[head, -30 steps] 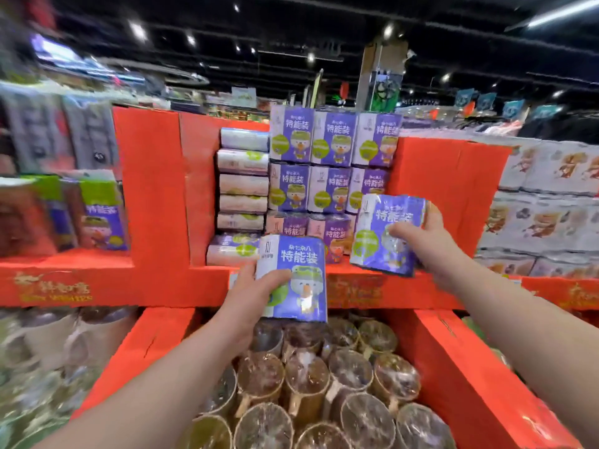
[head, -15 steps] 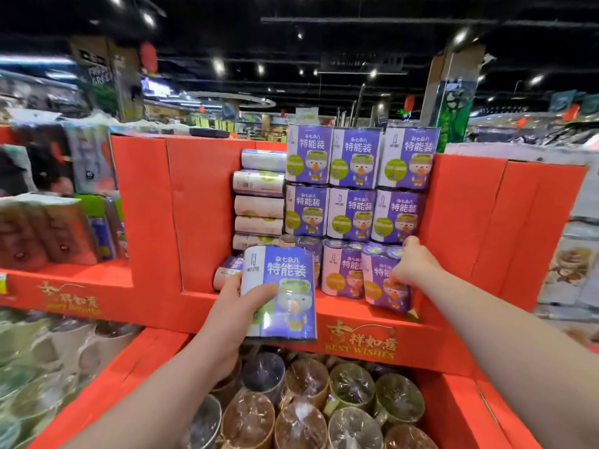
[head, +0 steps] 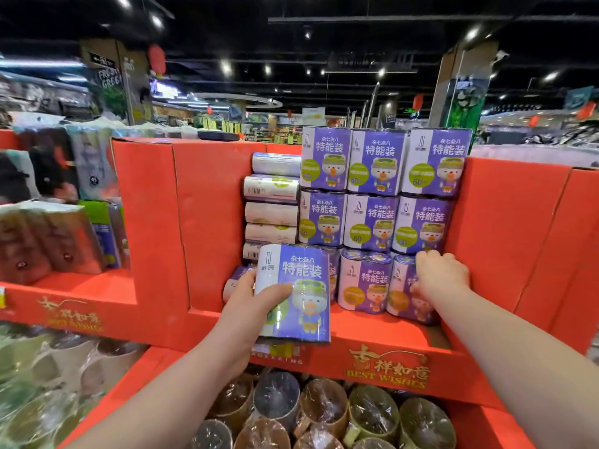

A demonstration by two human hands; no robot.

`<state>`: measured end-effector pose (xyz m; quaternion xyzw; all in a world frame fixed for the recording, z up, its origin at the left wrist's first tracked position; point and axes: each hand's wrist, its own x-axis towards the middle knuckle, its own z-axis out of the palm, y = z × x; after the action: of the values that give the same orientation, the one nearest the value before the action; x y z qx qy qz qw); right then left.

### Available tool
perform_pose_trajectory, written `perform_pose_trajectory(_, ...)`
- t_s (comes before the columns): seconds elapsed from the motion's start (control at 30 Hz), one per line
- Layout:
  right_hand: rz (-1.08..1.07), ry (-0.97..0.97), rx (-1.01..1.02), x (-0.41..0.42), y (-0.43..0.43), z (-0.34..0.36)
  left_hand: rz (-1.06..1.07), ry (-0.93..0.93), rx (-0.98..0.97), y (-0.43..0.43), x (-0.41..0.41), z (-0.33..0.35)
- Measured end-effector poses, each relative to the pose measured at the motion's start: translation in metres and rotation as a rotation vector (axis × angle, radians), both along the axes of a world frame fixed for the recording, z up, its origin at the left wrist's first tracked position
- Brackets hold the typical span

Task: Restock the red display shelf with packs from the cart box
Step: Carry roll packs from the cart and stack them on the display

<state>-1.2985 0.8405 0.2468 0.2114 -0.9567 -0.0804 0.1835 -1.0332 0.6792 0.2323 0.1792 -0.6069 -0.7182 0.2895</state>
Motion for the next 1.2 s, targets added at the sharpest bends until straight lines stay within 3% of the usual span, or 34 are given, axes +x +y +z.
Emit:
perform_pose_trajectory(0.2,0.078,0.045,0.011,0.007,-0.003,-0.001,-0.011,-0.028,0.001,-0.007,-0.006,-0.004)
perform_pose_trajectory(0.27,0.221,-0.006,-0.231,0.021,-0.014,0.01,-0.024,-0.037,-0.023,-0.007,-0.009,-0.003)
perform_pose_trajectory(0.37,0.532,-0.458,-0.769,0.062,-0.04,0.038,-0.056,-0.007,-0.051,-0.008,-0.016,0.002)
perform_pose_trajectory(0.43,0.637,-0.816,-0.776,0.091,-0.05,0.054,-0.076,0.03,-0.071,-0.008,-0.019,0.007)
perform_pose_trajectory(0.5,0.684,-0.968,-0.692,0.106,-0.055,0.06,-0.094,0.027,-0.107,-0.008,-0.022,0.009)
perform_pose_trajectory(0.6,0.65,-0.868,-0.676,0.104,-0.058,0.062,-0.048,-0.113,-0.338,-0.017,-0.019,0.006)
perform_pose_trajectory(0.73,0.512,-0.647,-0.563,0.085,-0.062,0.047,0.118,-0.643,-1.0,-0.038,-0.002,-0.004)
perform_pose_trajectory(0.8,0.456,-0.636,-0.509,0.079,-0.068,0.033,0.052,-0.818,-1.248,-0.044,0.007,-0.011)
perform_pose_trajectory(0.87,0.433,-0.629,-0.499,0.078,-0.077,0.021,-0.005,-0.878,-1.418,-0.045,0.009,-0.018)
perform_pose_trajectory(0.97,0.427,-0.58,-0.521,0.077,-0.091,0.005,-0.001,-0.881,-1.468,-0.048,0.008,-0.021)
perform_pose_trajectory(1.2,0.33,-0.408,-0.355,0.086,-0.102,-0.001,0.011,-0.848,-1.494,-0.05,0.007,-0.026)
